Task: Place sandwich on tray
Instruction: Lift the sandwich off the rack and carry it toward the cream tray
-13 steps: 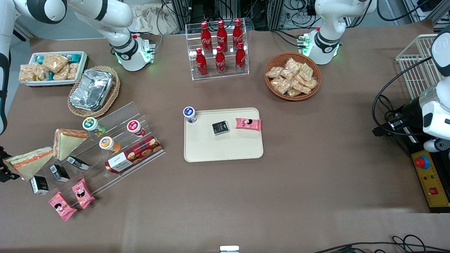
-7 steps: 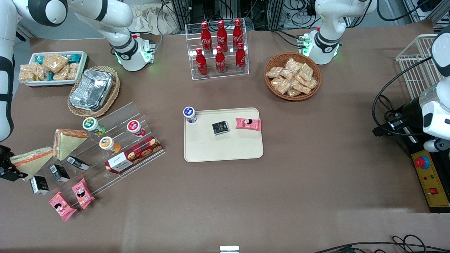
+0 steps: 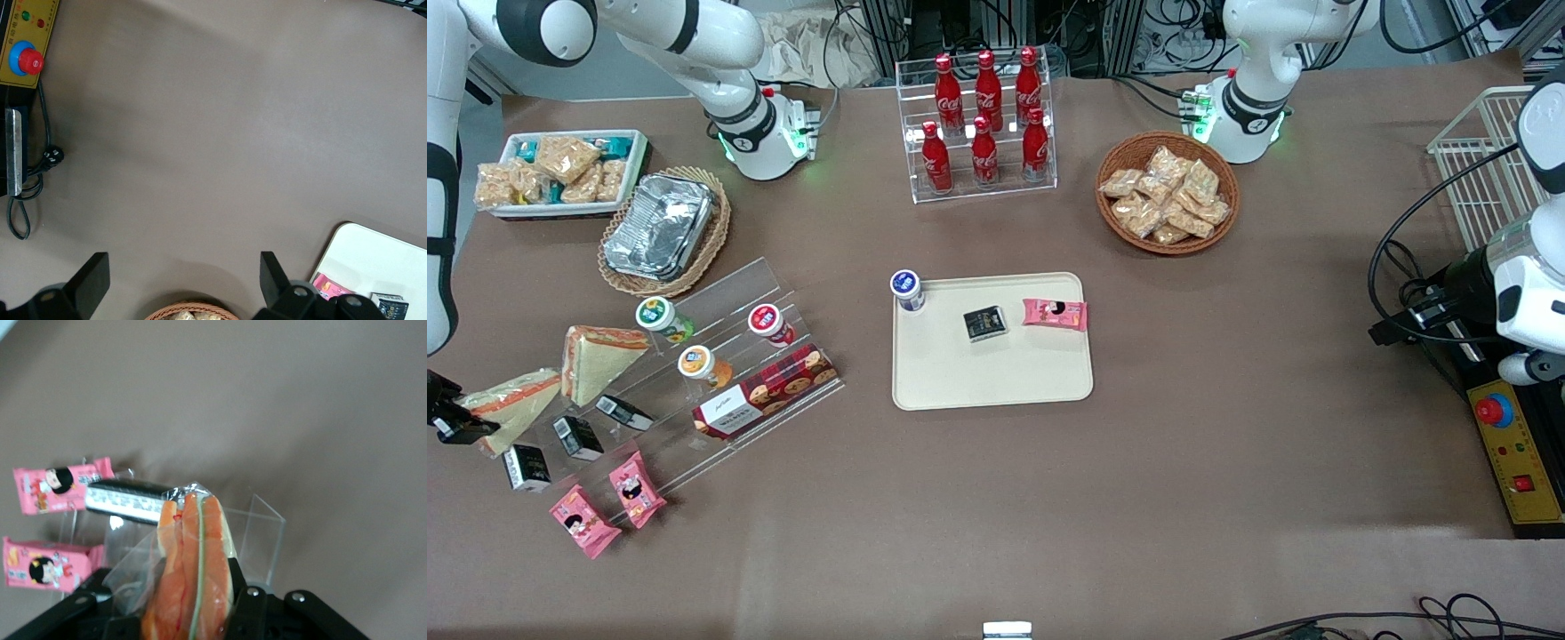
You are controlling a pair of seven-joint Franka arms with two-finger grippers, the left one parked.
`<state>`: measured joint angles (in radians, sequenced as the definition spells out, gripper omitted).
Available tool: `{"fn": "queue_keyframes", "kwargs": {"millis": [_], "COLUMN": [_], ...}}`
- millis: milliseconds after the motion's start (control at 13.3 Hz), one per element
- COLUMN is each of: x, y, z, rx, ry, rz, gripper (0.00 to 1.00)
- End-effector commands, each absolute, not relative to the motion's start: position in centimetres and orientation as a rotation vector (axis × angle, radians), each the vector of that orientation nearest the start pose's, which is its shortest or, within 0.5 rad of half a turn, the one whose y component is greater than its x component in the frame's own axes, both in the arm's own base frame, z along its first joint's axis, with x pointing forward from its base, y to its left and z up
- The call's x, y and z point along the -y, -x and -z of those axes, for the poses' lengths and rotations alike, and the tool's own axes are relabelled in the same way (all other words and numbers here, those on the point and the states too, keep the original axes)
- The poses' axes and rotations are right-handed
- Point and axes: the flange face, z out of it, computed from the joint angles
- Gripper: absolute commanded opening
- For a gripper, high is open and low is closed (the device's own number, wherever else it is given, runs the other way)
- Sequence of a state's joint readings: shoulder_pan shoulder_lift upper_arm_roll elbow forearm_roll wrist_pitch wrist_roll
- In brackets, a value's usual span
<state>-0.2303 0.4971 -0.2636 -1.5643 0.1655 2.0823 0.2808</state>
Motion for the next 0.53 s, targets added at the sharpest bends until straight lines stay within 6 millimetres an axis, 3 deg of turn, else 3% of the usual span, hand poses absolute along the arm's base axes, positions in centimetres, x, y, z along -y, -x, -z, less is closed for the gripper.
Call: {"fn": "queue_keyframes", "kwargs": {"millis": [0, 301, 451], "x": [29.5, 27.4, 24.5], "y": [-62.4, -61.6, -61.2], "z": [-41.3, -49.3, -52.8], "rx": [-1.191, -1.133, -1.095], "ry": [2.842, 2.835, 2.836], "rz": [-0.028, -0.109, -0.092], "gripper": [0.00, 0.00, 0.00]}}
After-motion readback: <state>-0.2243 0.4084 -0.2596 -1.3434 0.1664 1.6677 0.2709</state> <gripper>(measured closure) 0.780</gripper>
